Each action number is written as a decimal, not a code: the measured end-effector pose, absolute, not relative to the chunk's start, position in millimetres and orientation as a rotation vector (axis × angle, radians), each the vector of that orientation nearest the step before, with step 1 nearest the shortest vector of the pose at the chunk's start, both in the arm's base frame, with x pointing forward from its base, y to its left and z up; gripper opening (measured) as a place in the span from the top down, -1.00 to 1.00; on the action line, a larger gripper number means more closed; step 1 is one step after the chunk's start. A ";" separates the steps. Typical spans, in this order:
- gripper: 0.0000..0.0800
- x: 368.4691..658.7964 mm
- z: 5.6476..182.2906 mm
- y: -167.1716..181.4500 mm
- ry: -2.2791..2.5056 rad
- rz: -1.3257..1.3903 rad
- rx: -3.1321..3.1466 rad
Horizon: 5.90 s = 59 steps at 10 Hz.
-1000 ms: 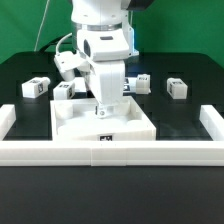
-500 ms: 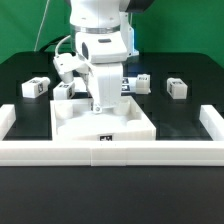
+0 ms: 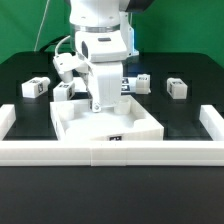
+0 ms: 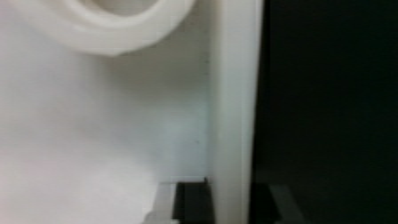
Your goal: Assemble one leg
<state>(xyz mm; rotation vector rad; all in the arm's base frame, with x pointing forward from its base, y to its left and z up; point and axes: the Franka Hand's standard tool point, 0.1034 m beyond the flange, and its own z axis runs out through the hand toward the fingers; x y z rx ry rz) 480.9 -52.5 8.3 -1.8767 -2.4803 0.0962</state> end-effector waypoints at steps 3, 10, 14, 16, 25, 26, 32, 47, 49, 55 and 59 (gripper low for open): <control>0.85 481.0 8.3 -49.7 -2.445 0.092 -1.927; 0.85 494.4 10.2 39.1 -2.274 0.063 -2.141; 0.85 499.1 13.1 59.0 -2.282 0.075 -2.111; 0.85 500.1 15.1 66.2 -2.268 0.086 -2.116; -0.44 495.5 10.3 62.0 -2.254 0.072 -2.131; -0.44 495.5 10.3 62.0 -2.254 0.072 -2.131; -0.62 495.7 19.9 63.4 -2.238 0.084 -2.156; -0.62 465.4 59.9 91.8 -1.112 -0.021 -2.929; -0.62 455.4 62.3 105.8 -0.718 -0.012 -3.029; -0.62 440.5 56.8 126.2 -0.010 -0.004 -3.067; -0.62 411.5 47.0 134.1 -0.111 0.098 -3.078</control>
Offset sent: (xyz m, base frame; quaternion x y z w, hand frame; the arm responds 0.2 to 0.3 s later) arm -0.0139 0.0258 0.0029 -0.0115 0.0018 0.1528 0.9882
